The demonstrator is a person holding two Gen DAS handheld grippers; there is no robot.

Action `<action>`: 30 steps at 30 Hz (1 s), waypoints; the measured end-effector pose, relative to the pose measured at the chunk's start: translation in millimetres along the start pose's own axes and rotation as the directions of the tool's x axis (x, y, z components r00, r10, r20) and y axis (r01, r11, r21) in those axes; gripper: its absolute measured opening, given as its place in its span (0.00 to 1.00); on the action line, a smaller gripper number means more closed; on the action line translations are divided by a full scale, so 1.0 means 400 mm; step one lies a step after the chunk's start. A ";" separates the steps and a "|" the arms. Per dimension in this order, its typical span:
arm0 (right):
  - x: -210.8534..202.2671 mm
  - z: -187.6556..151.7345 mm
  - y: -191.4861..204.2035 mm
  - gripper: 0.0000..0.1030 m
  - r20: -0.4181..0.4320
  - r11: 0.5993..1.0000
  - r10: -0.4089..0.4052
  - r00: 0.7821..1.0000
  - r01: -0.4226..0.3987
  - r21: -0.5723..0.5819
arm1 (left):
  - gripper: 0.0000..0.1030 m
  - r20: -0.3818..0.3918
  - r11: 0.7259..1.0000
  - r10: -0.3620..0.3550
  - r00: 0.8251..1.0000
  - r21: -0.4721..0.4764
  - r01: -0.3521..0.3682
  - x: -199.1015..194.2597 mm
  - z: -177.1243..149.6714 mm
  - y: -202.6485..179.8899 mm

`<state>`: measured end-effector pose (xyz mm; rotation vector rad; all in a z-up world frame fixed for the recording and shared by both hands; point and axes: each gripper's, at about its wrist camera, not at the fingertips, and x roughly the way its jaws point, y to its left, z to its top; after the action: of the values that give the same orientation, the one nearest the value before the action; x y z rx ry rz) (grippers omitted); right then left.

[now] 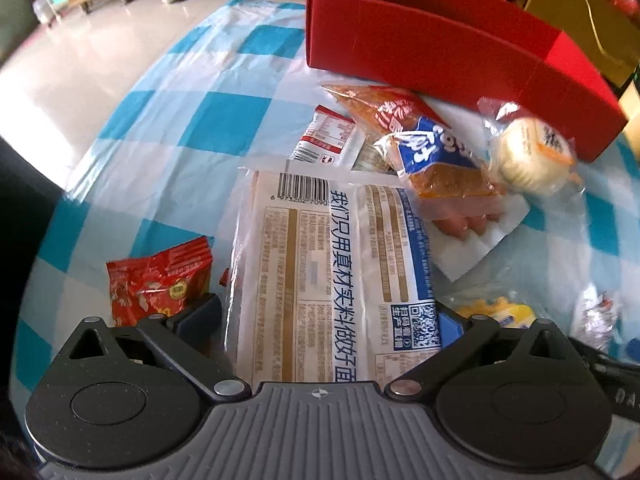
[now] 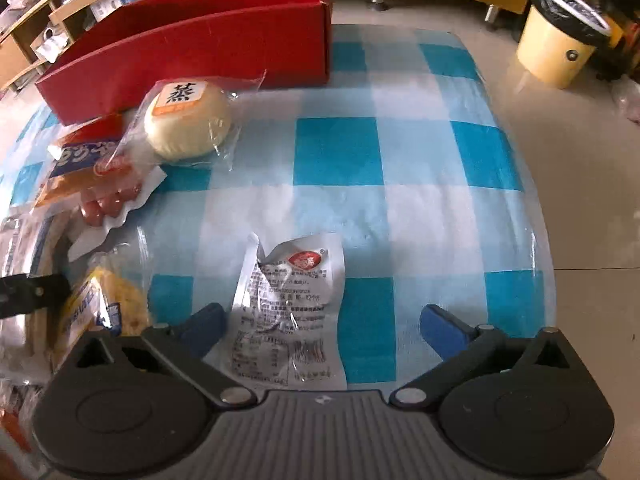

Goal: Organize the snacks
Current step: 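Move left tool over the white bread bag while right tool approaches the small white sachet, then close left tool on the white bread bag while right tool grasps the white sachet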

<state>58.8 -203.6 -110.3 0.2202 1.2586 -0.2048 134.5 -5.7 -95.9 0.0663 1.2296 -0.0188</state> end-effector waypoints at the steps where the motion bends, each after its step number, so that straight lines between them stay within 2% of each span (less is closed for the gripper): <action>1: 0.002 -0.004 0.009 0.98 -0.003 0.999 -0.008 1.000 0.008 -0.034 | 1.00 -0.003 1.000 0.003 1.000 0.017 -0.003 0.004 0.000 -0.005; 3: -0.002 -0.017 0.013 0.97 0.017 0.999 -0.008 1.000 0.009 -0.044 | 1.00 -0.010 0.999 -0.002 1.000 0.039 0.002 0.004 -0.001 -0.011; 5: -0.014 -0.024 0.010 0.86 0.031 0.998 0.013 0.999 -0.011 -0.068 | 0.95 -0.024 0.998 -0.026 0.999 0.054 0.028 0.002 -0.002 -0.010; 7: -0.033 -0.031 0.007 0.52 0.052 0.996 0.016 0.999 -0.011 -0.091 | 0.85 -0.011 0.996 -0.043 0.999 0.084 0.044 -0.011 -0.008 -0.013; 9: -0.054 -0.037 0.005 0.47 0.059 0.994 0.037 0.998 -0.031 -0.108 | 0.82 0.001 0.993 -0.042 0.999 0.113 0.041 -0.024 -0.022 -0.015; 10: -0.060 -0.044 0.004 0.39 0.057 0.992 0.044 0.997 -0.037 -0.119 | 0.81 -0.002 0.992 -0.039 0.999 0.118 0.039 -0.028 -0.031 -0.015; 13: -0.072 -0.052 -0.001 0.27 0.076 0.989 0.051 0.996 -0.039 -0.140 | 0.79 -0.016 0.993 -0.030 0.999 0.111 0.032 -0.043 -0.052 -0.009; 14: -0.078 -0.055 -0.007 0.26 0.078 0.990 0.062 0.995 -0.051 -0.135 | 0.79 -0.028 0.994 -0.025 0.999 0.108 0.028 -0.050 -0.056 -0.008; 16: -0.083 -0.050 -0.021 0.15 0.074 0.990 0.082 0.994 -0.073 -0.119 | 0.78 -0.041 0.993 -0.020 0.999 0.117 0.025 -0.062 -0.054 -0.014; 19: -0.082 -0.038 -0.051 0.09 0.076 0.990 0.125 0.989 -0.119 -0.073 | 0.77 -0.016 0.990 -0.028 0.999 0.140 0.030 -0.078 -0.045 -0.019; 22: -0.082 -0.036 -0.071 0.06 0.077 0.988 0.151 0.986 -0.148 -0.049 | 0.77 -0.035 0.991 -0.057 0.998 0.120 0.061 -0.073 -0.034 -0.013; 25: -0.078 -0.031 -0.090 0.06 0.076 0.986 0.169 0.983 -0.168 -0.021 | 0.76 -0.040 0.990 -0.079 0.996 0.109 0.083 -0.064 -0.032 -0.003; 27: -0.080 -0.029 -0.085 0.06 0.086 0.988 0.153 0.984 -0.151 -0.030 | 0.76 -0.051 0.990 -0.097 0.994 0.097 0.102 -0.056 -0.029 0.004; 30: -0.075 -0.022 -0.078 0.10 0.090 0.988 0.156 0.984 -0.154 -0.029 | 0.77 -0.057 0.989 -0.114 0.992 0.087 0.119 -0.052 -0.024 0.009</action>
<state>33.4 -230.1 -85.8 0.2852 1.1462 -0.0661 118.4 -2.0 -79.2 0.0741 1.2831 -0.1753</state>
